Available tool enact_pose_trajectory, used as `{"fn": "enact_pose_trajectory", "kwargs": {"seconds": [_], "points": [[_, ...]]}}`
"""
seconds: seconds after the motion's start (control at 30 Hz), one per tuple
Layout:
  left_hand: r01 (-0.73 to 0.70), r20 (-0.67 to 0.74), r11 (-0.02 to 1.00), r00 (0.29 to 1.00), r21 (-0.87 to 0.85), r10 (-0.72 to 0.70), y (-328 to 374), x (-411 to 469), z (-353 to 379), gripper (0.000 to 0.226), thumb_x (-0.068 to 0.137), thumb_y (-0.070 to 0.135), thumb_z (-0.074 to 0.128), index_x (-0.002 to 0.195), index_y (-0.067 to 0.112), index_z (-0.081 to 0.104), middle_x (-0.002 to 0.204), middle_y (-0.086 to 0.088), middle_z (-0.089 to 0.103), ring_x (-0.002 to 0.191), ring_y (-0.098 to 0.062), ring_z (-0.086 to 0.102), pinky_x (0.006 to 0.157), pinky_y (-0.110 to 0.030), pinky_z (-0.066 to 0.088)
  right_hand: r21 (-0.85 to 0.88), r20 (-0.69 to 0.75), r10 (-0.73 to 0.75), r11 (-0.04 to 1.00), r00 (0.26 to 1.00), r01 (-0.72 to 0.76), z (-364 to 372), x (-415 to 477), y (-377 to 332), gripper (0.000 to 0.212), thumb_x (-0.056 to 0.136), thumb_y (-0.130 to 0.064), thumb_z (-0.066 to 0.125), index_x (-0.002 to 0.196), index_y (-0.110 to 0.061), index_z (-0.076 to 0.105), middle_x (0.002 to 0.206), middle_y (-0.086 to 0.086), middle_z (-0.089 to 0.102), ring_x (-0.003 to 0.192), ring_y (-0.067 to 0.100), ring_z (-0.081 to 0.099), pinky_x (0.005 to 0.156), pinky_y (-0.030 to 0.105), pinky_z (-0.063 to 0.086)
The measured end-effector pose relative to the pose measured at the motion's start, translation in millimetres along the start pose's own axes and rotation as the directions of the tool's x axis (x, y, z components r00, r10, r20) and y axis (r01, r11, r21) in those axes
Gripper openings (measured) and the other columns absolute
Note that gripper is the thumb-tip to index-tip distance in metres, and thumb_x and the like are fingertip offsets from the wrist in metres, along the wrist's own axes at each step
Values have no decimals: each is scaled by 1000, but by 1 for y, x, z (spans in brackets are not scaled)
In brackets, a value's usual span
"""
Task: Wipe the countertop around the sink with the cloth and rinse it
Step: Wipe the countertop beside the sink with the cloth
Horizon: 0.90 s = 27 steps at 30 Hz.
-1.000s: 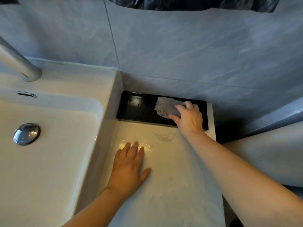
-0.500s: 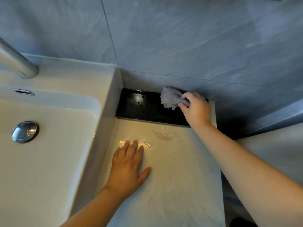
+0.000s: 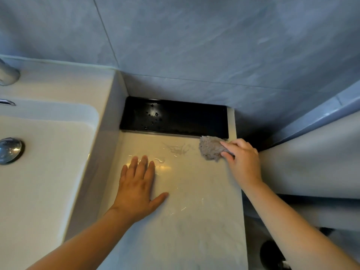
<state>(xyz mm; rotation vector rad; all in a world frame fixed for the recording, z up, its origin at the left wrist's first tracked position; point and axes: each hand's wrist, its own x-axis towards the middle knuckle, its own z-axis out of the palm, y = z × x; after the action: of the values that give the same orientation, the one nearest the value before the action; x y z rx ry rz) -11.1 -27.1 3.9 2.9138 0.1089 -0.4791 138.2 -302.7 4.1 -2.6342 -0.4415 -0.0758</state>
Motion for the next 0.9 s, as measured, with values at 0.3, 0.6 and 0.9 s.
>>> {"fn": "enact_pose_trajectory", "kwargs": {"seconds": [0.3, 0.6, 0.9], "points": [[-4, 16, 1000, 1000, -9, 4, -2, 1, -1, 111, 63, 89, -6, 152, 22, -6, 158, -3, -17, 144, -27, -21, 118, -46, -7, -16, -20, 2, 1000, 1000, -2, 12, -18, -12, 31, 84, -16, 69, 115, -18, 68, 101, 0, 59, 92, 20, 54, 78, 36, 43], [1, 30, 1000, 1000, 29, -1, -3, 2, -2, 111, 62, 88, -7, 151, 22, -7, 159, -4, -16, 145, -29, -18, 118, -46, -6, 204, 230, 112, 966, 967, -161, -5, -78, -36, 33, 87, -24, 67, 120, -22, 66, 94, -14, 53, 84, 2, 54, 69, 9, 44], [31, 39, 999, 999, 13, -31, -2, 2, -9, 107, 66, 87, 13, 151, 23, 4, 160, -3, -5, 147, -28, -8, 118, -47, -1, 133, 85, 30, 990, 996, -41, -7, -1, -39, 31, 89, -24, 64, 119, -17, 65, 98, -5, 54, 85, 11, 54, 70, 24, 49]]}}
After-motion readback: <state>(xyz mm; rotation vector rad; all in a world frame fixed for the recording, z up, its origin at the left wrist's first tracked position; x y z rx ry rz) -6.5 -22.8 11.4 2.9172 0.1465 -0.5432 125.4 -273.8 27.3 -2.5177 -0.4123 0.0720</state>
